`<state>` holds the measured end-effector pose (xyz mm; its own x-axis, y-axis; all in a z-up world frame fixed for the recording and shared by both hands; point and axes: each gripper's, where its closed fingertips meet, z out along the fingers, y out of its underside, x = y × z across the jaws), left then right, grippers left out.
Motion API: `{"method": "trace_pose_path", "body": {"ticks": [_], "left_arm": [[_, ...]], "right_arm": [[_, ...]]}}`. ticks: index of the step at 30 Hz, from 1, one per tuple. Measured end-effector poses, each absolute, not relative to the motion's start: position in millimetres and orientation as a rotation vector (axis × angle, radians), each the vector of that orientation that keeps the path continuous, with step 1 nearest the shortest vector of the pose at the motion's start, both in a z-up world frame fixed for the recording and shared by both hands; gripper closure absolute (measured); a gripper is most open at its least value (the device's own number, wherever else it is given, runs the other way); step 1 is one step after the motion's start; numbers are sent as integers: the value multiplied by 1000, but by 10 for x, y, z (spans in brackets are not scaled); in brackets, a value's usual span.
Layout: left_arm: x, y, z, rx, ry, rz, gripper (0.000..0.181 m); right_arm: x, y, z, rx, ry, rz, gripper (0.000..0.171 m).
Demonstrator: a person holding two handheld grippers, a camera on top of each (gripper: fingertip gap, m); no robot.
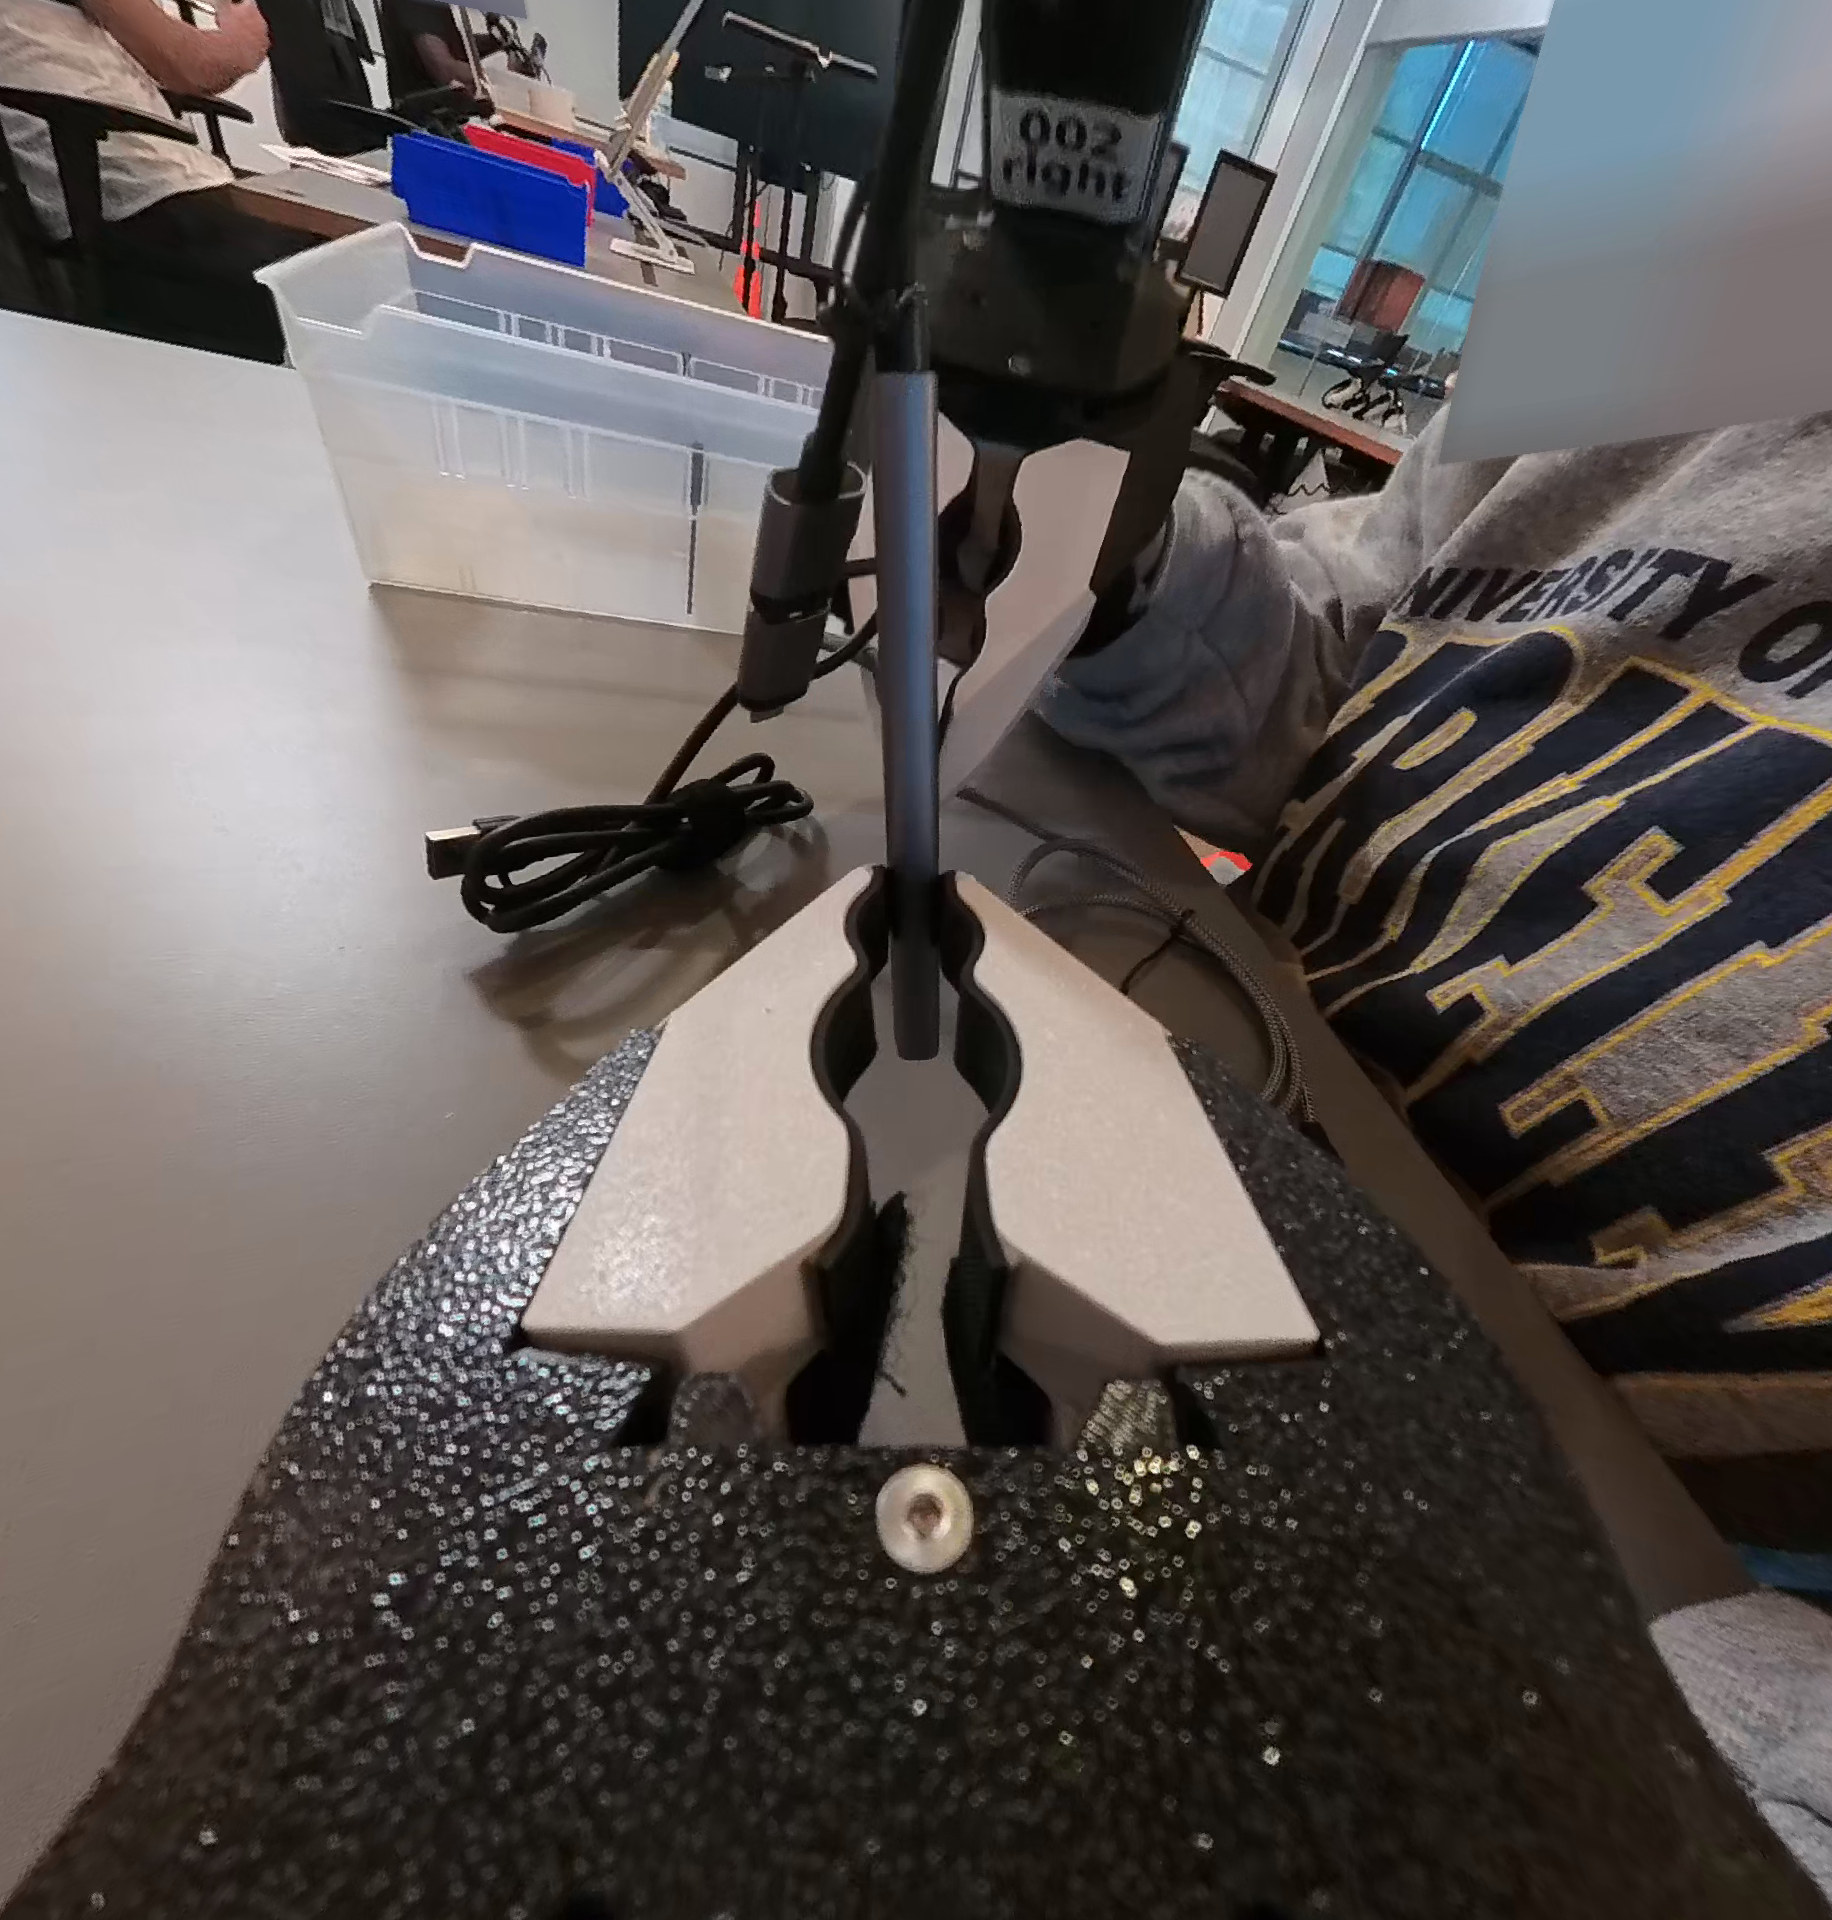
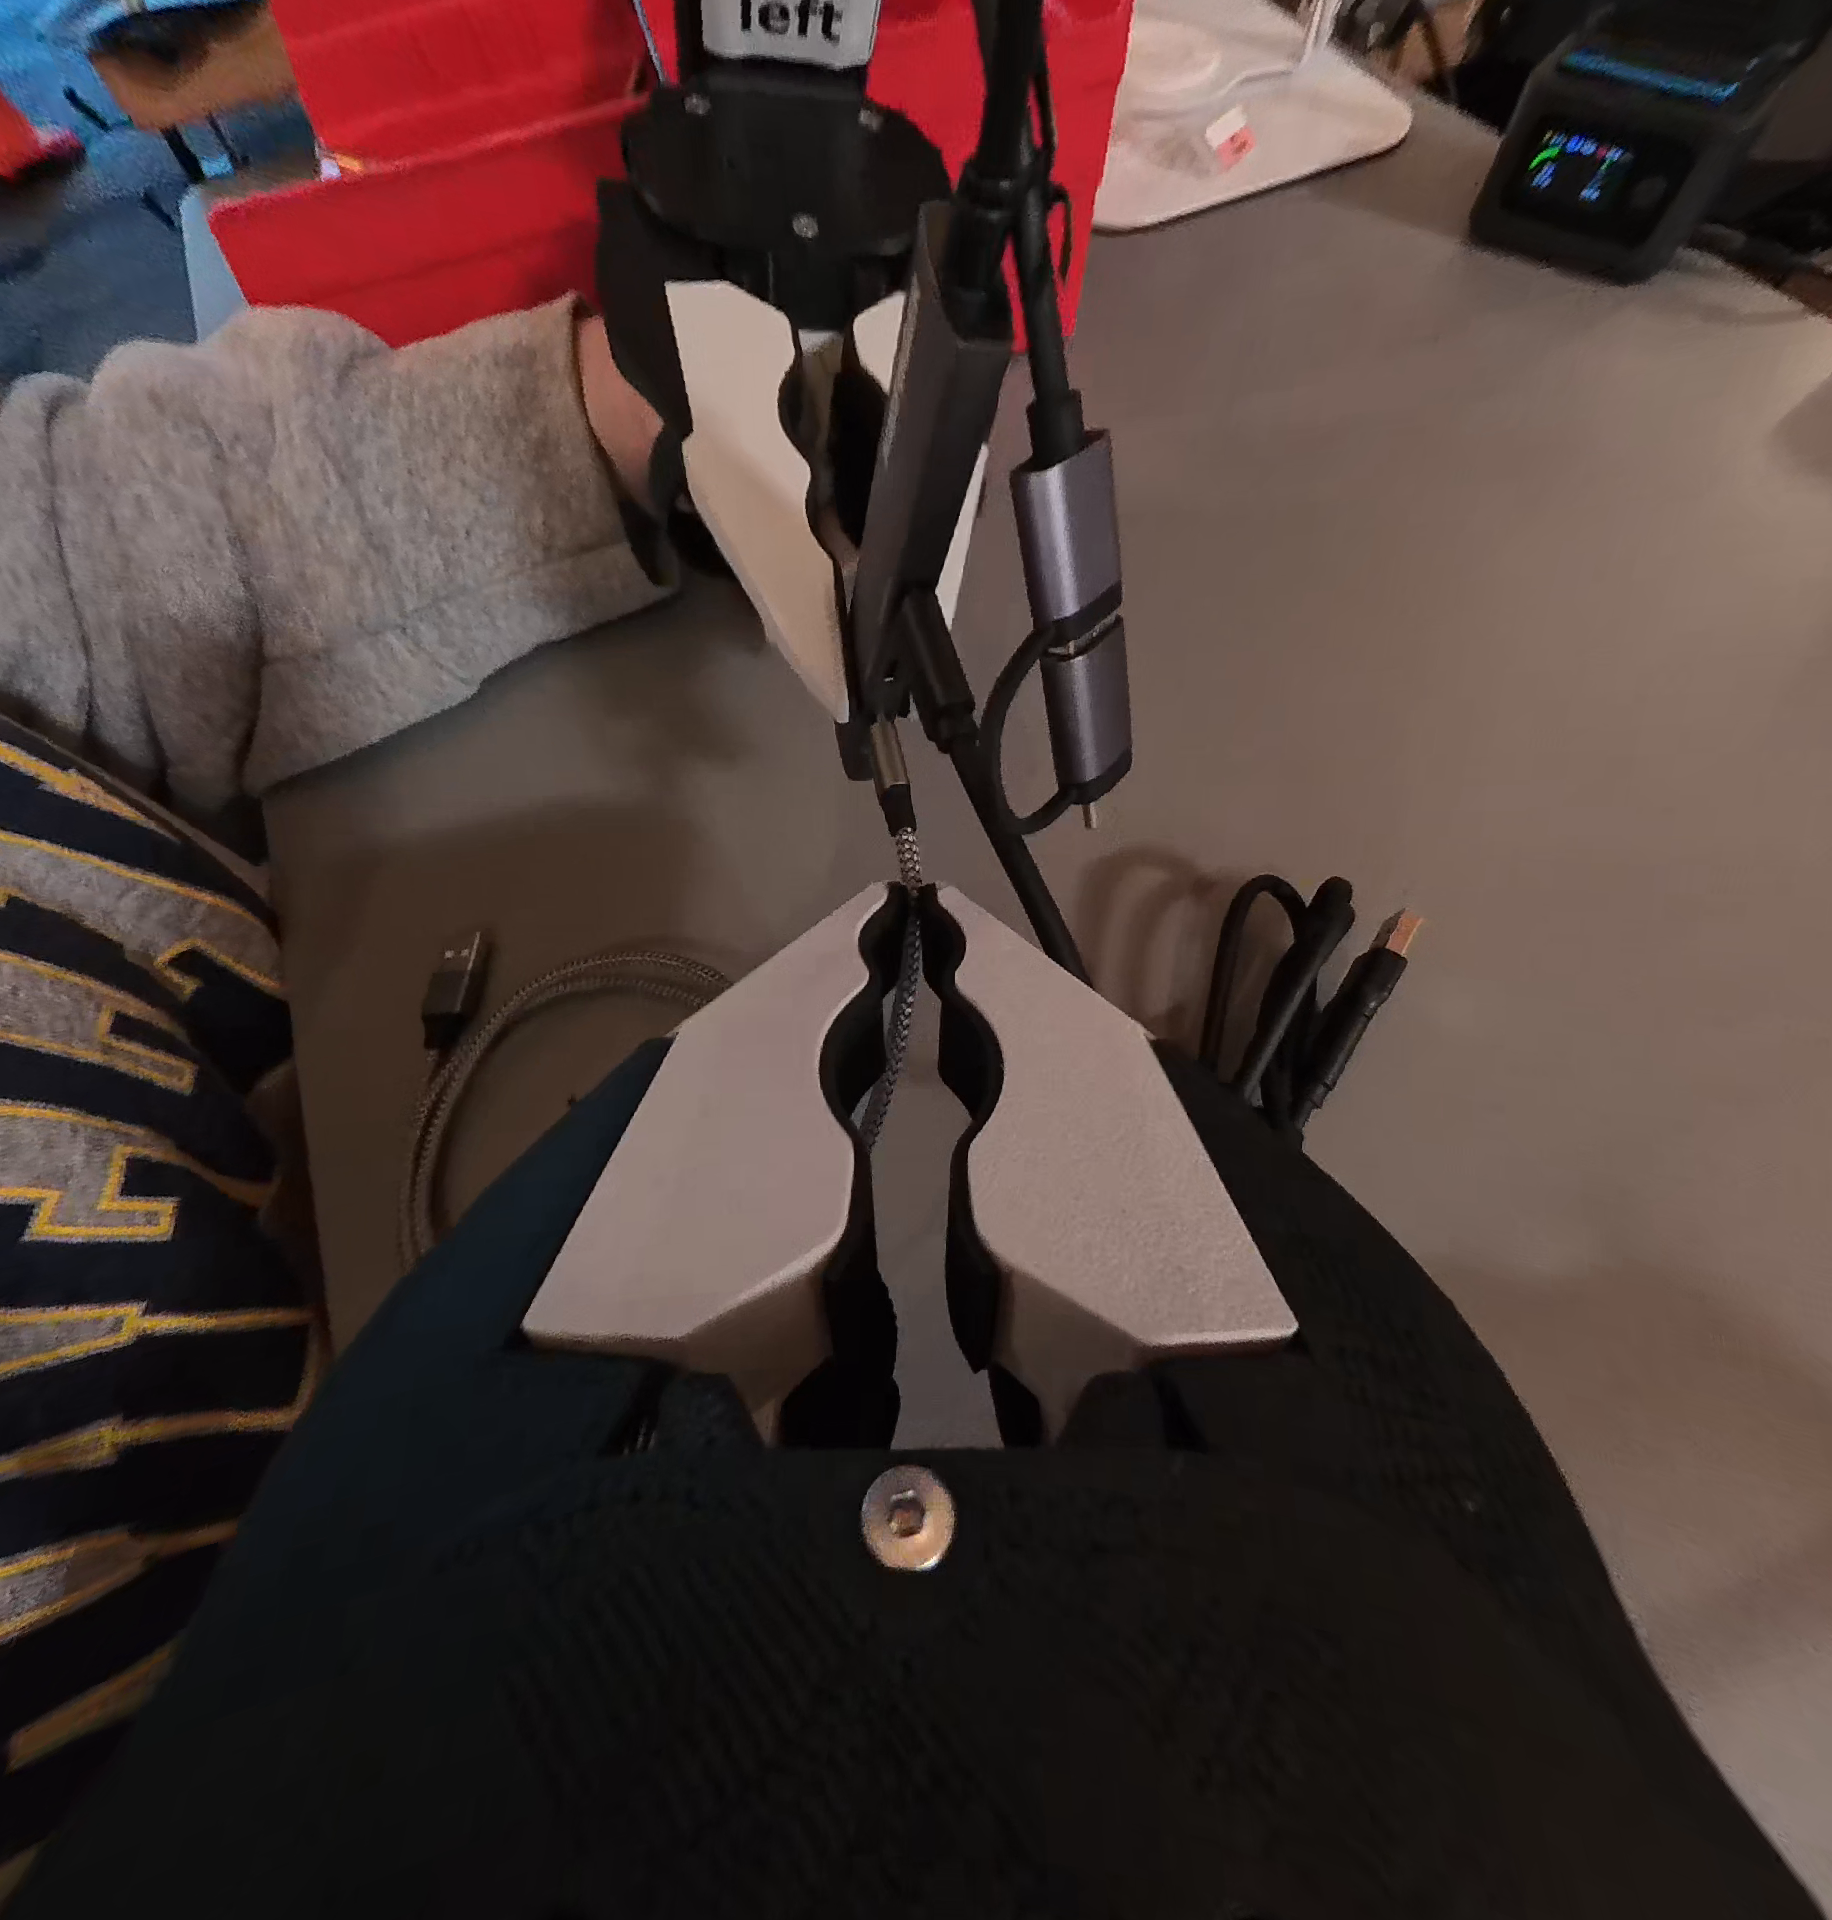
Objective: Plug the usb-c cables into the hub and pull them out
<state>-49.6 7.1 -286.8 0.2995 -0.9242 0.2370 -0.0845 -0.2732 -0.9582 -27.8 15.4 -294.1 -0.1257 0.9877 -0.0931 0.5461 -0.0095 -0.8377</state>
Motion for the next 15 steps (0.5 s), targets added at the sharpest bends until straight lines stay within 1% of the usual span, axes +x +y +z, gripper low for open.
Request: {"method": "trace_pose_path", "body": {"ticks": [6,15], "left_arm": [[-506,102,-2865,-1622,918,-1110,174],[-491,156,-2932,-1674,908,-1092,174]], "right_arm": [[-308,155,-2946,-1548,-1613,1167,171],[-334,185,-3005,-1516,-1540,1247,171]]}}
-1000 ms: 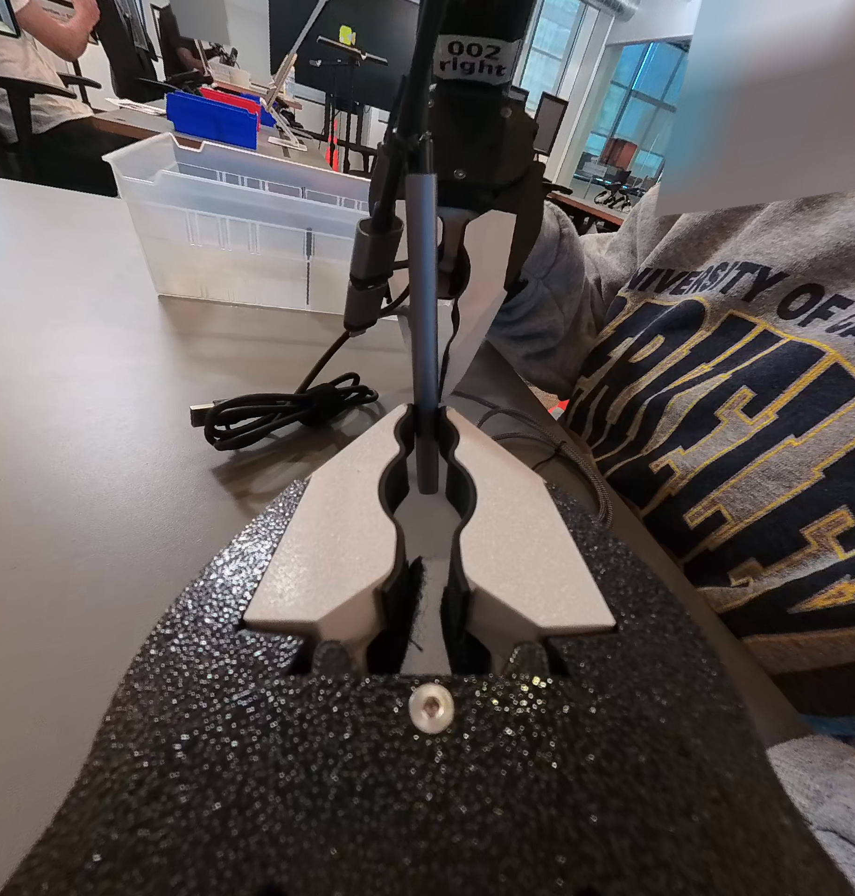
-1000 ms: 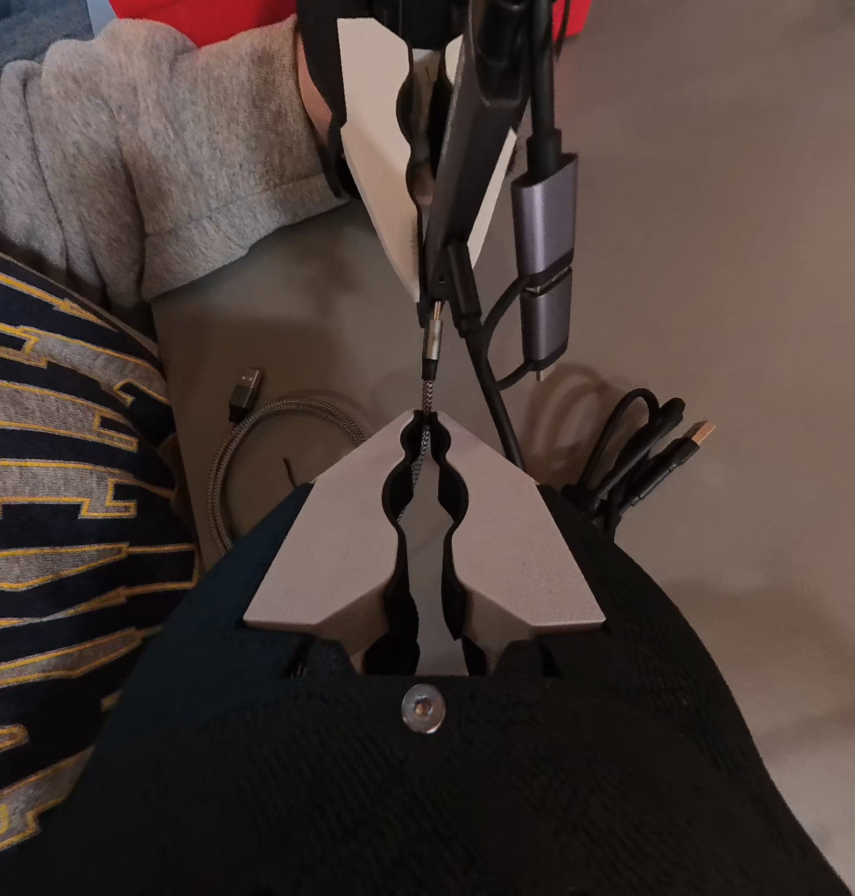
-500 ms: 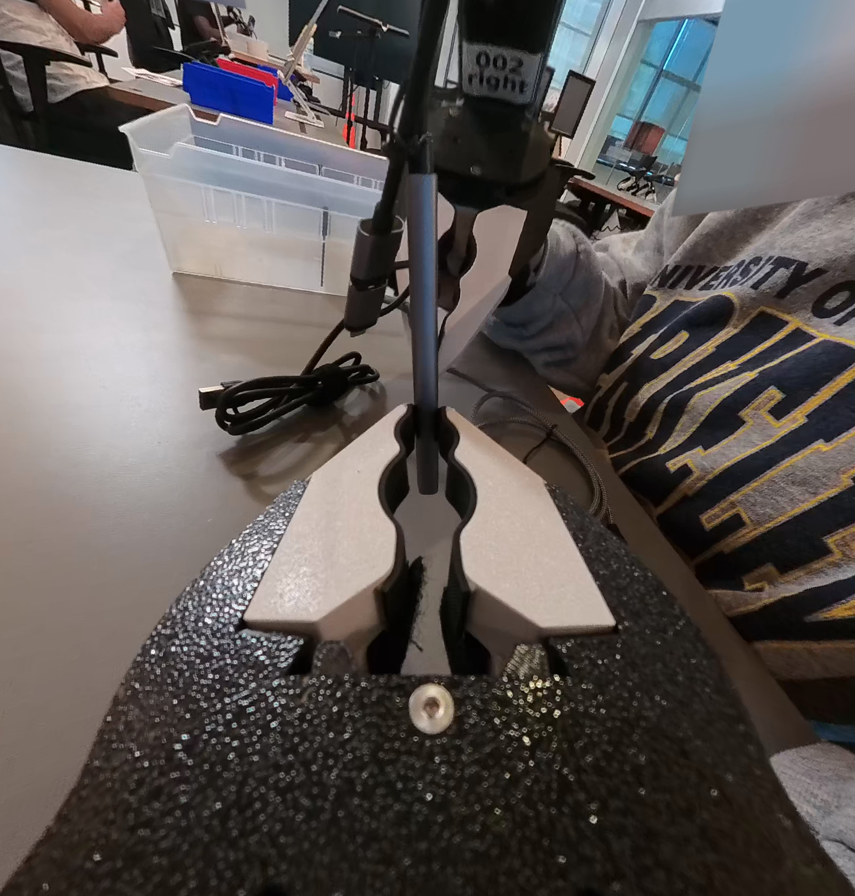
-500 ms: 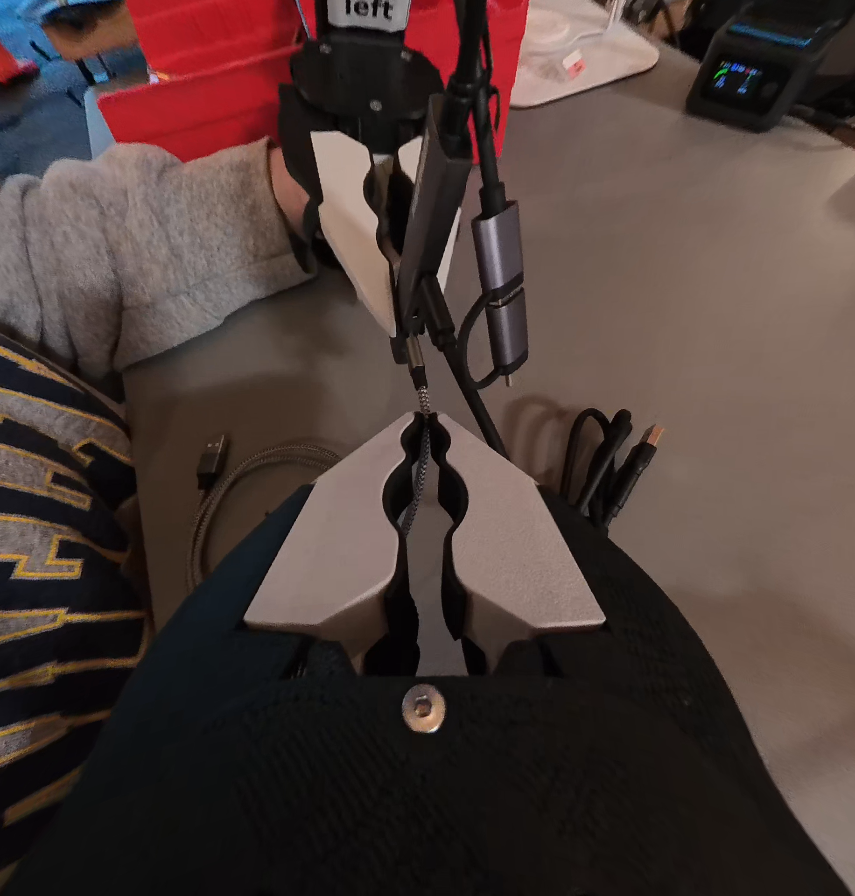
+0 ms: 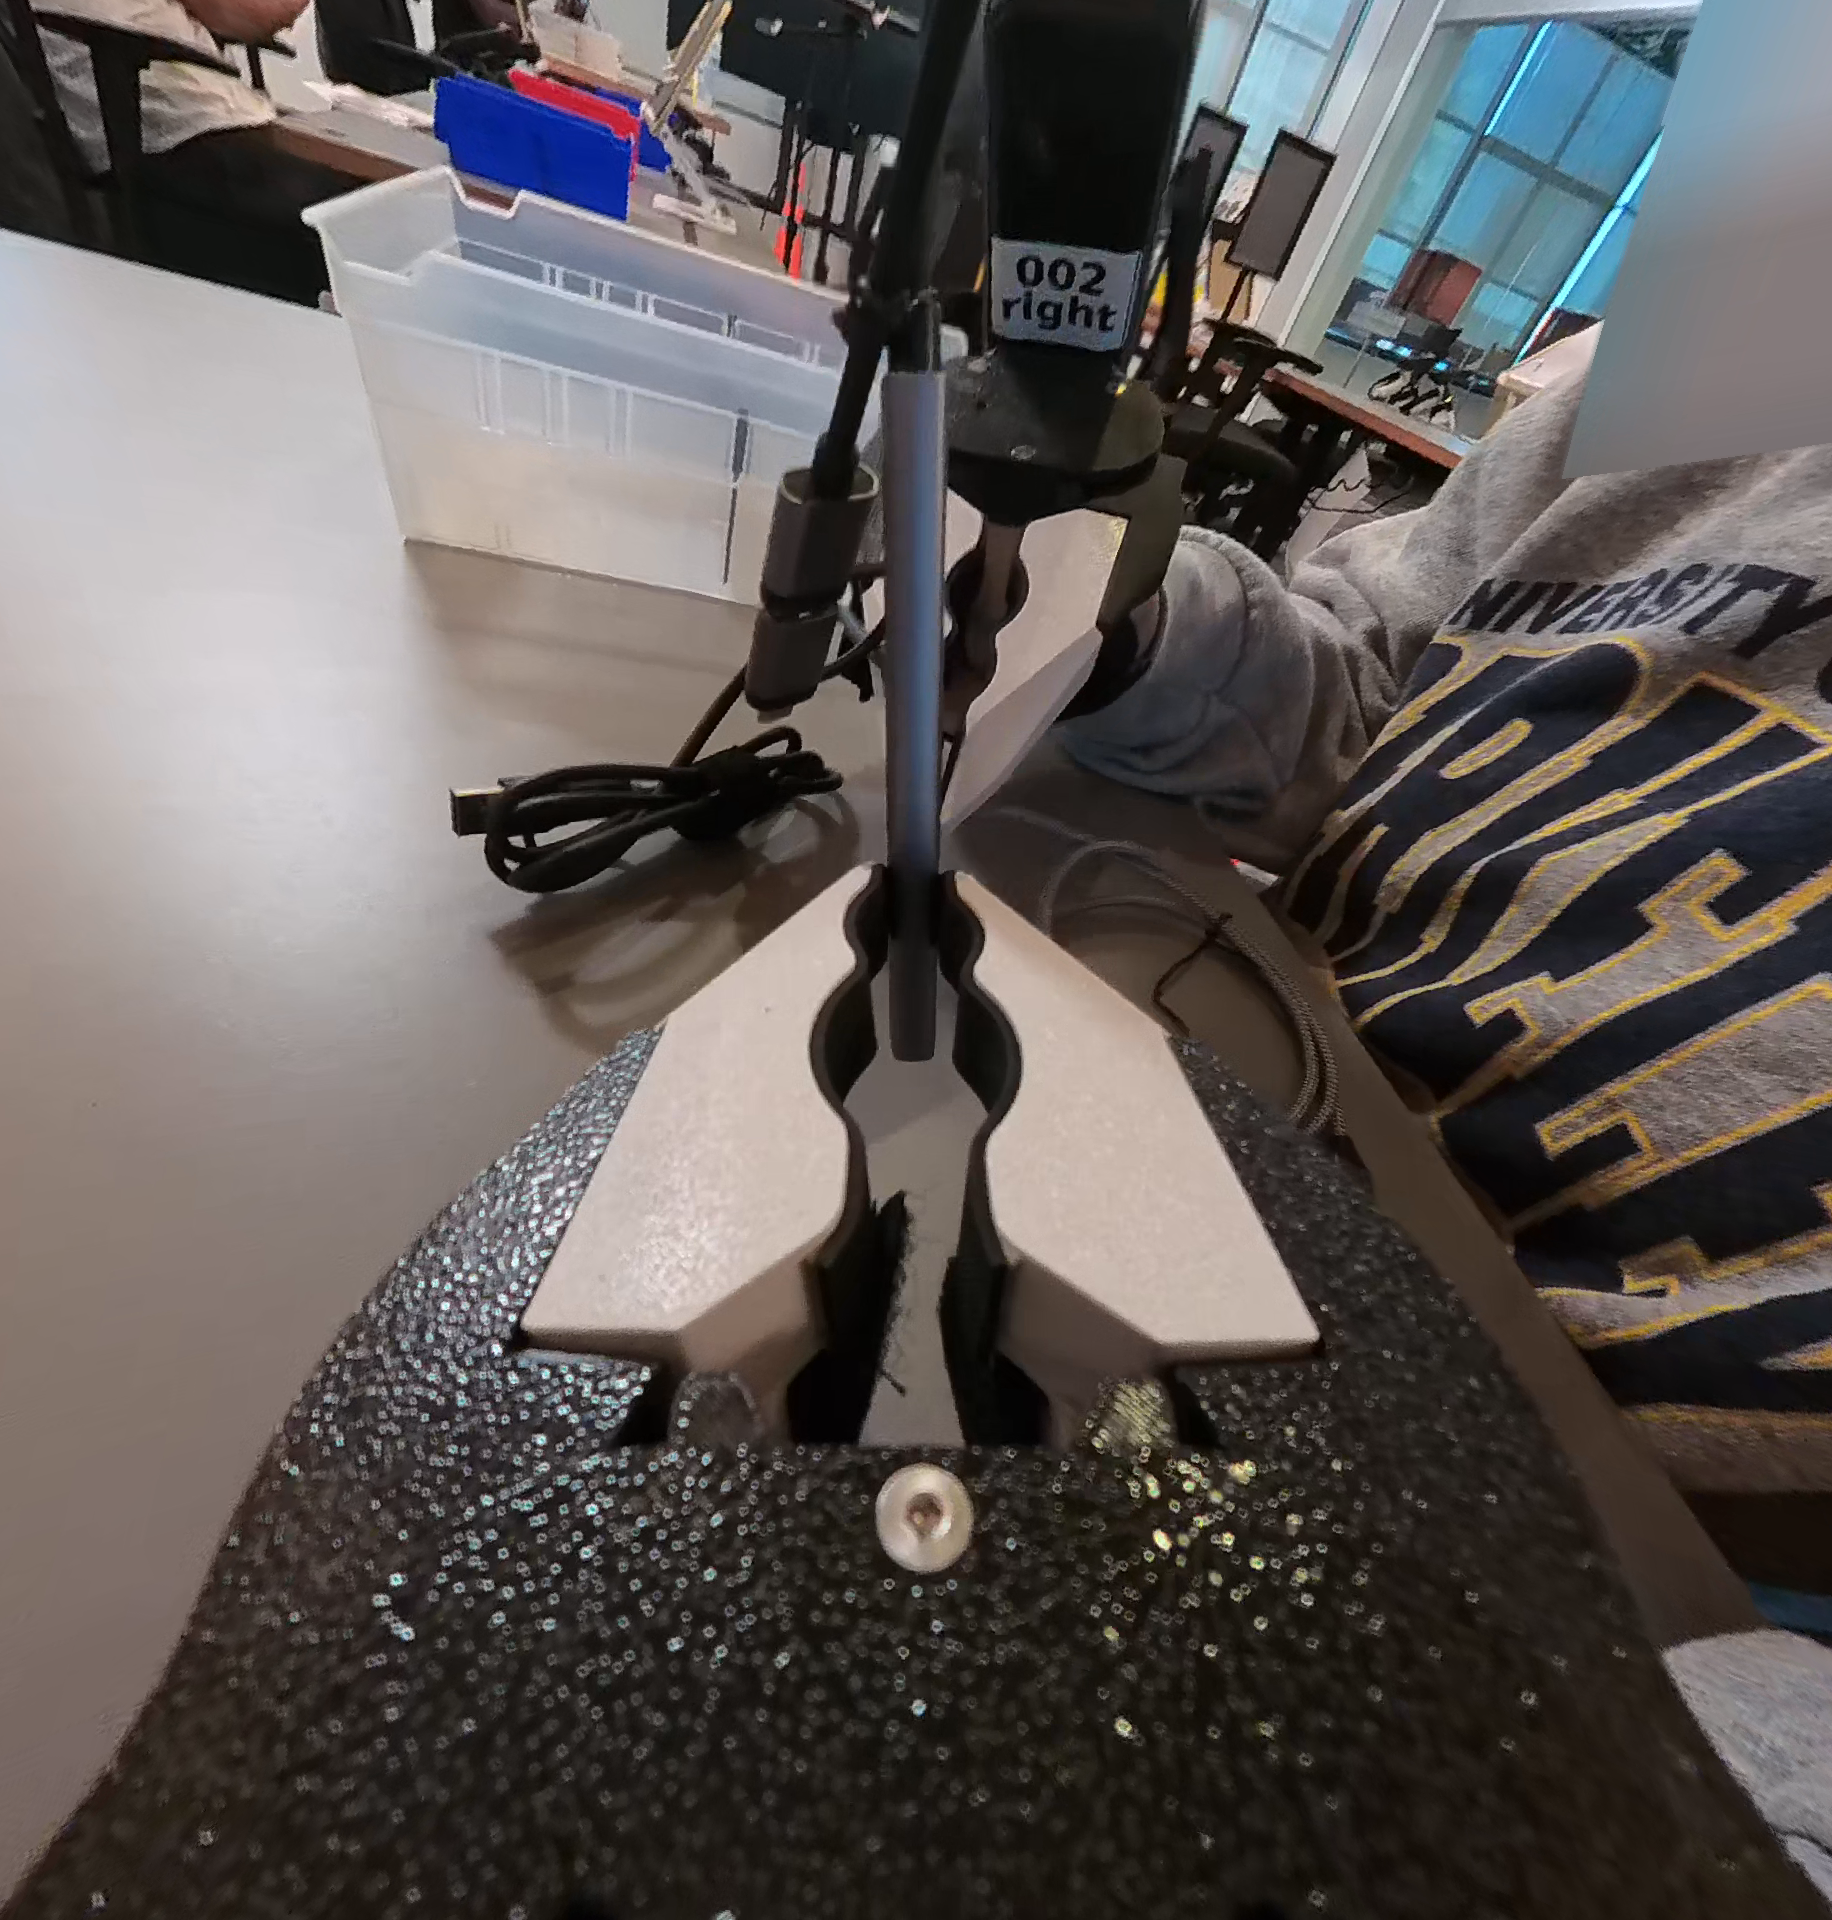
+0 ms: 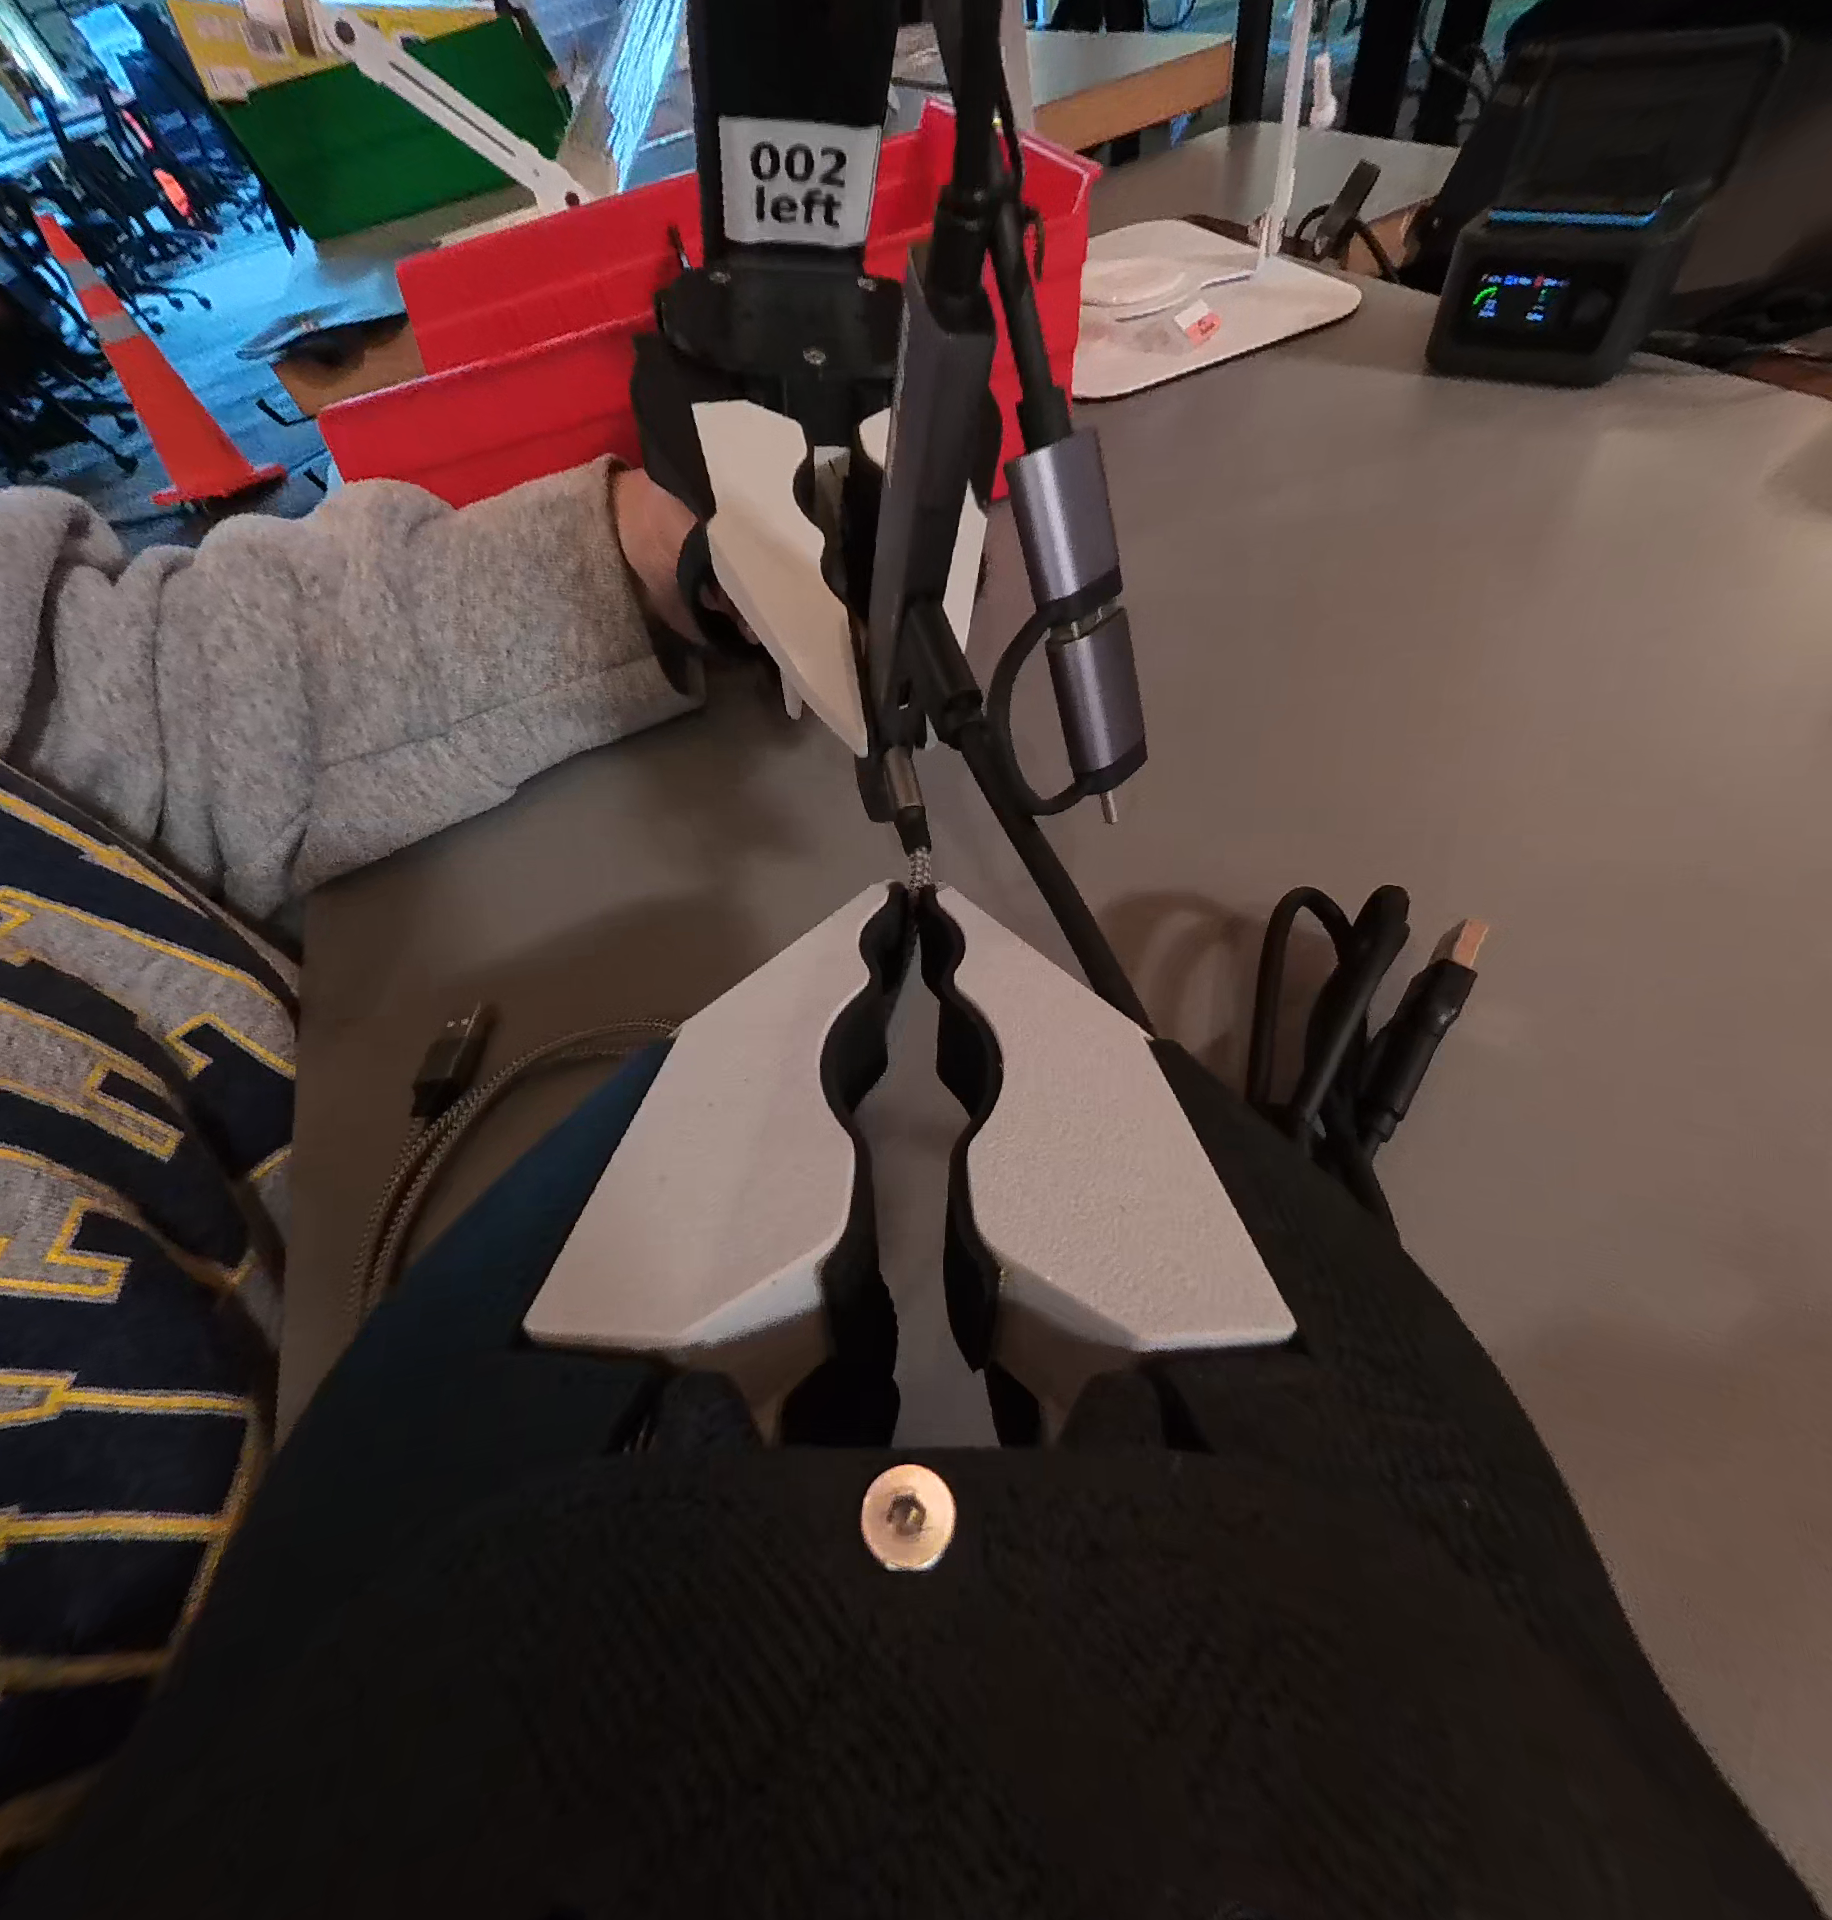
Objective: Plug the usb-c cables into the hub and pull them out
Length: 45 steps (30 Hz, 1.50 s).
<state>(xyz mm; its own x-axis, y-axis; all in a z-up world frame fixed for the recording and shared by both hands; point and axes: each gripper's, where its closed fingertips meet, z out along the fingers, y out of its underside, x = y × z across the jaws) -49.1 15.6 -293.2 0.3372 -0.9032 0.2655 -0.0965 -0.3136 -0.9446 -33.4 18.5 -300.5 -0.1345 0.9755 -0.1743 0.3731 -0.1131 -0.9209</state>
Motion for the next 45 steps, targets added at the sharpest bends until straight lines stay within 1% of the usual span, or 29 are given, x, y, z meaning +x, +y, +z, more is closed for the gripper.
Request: {"method": "trace_pose_path", "body": {"ticks": [1,3,4,5,7,11,13,15,17,20,22,23,26,27,29,31,33,38,45], "left_arm": [[-485,161,-2945,-1684,911,-1087,174],[-362,120,-3092,-1754,1006,-1065,175],[-224,91,-3276,-1842,1113,-1015,174],[-123,82,-3449,-1914,1204,-951,173],[-107,123,-3433,-1907,1179,-953,175],[-254,190,-3299,-1853,1070,-944,174],[-286,234,-3253,-1826,1038,-907,174],[-313,284,-3250,-1802,1045,-813,174],[-274,269,-3225,-1770,1082,-769,174],[-193,216,-3210,-1749,1150,-714,174],[-160,196,-3207,-1737,1175,-686,174],[-158,201,-3210,-1734,1174,-673,175],[-152,246,-3100,-1672,1107,-699,171],[-164,261,-3023,-1638,1071,-718,163],[-261,343,-2878,-1599,966,-712,141],[-408,446,-2703,-1541,829,-693,129],[-570,530,-2571,-1504,694,-692,122],[-875,652,-2500,-1498,512,-668,119],[-908,687,-2563,-1534,499,-640,120]], "right_arm": [[-336,186,-2988,-1504,-1527,1263,171],[-421,-33,-2737,-1399,-1473,1511,171],[-504,-152,-2739,-1388,-1514,1530,171],[-579,-221,-2861,-1381,-1601,1424,171],[-598,-281,-2906,-1324,-1655,1319,171],[-414,-44,-2726,-1268,-1500,1325,170],[-310,123,-2523,-1203,-1369,1263,151],[-255,335,-2445,-1212,-1285,1128,140],[-304,344,-2502,-1255,-1348,1097,129],[-430,233,-2591,-1271,-1485,1092,133],[-478,165,-2640,-1264,-1576,1054,147],[-489,136,-2653,-1269,-1611,1049,151],[-481,167,-2554,-1287,-1584,1052,155],[-450,218,-2456,-1283,-1544,1046,155],[-336,331,-2159,-1274,-1443,1053,155],[-171,445,-1781,-1241,-1339,1059,155],[9,567,-1396,-1206,-1262,1042,156],[363,762,-494,-1104,-1214,939,155],[714,1218,473,-1043,-1203,554,156]]}}
